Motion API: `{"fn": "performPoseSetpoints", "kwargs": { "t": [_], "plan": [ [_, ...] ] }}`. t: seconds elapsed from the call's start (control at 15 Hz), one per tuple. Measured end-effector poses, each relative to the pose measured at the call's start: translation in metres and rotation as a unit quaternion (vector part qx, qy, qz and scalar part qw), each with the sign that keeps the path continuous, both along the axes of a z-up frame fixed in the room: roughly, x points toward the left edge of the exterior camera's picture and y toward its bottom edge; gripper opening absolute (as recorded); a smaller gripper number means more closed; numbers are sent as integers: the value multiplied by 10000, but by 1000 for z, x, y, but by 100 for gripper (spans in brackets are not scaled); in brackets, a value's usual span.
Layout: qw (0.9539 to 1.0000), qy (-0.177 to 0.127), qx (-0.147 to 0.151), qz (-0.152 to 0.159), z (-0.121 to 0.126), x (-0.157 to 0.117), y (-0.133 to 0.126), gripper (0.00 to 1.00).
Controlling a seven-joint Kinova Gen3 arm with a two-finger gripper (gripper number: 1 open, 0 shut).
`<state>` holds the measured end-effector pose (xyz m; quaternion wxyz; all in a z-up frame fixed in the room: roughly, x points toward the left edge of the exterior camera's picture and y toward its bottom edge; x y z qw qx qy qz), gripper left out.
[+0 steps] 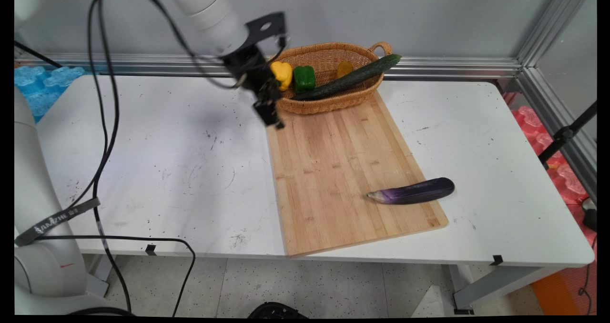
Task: Pick up the cucumber from the vegetable basket
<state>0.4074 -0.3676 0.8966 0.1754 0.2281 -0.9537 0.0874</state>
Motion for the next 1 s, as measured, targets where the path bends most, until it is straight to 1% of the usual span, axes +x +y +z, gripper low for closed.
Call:
{"fn": "performPoseSetpoints", "kwargs": {
  "t": [0.27, 0.4, 0.67, 1.0],
  "plan": [
    [9990, 211, -382, 64, 11, -10, -44, 100],
    [9981, 334, -515, 69, 13, -13, -66, 100],
    [9962, 531, -688, 30, 4, -16, -109, 100],
    [9939, 708, -843, -43, -13, -17, -151, 100]
  ]
}}
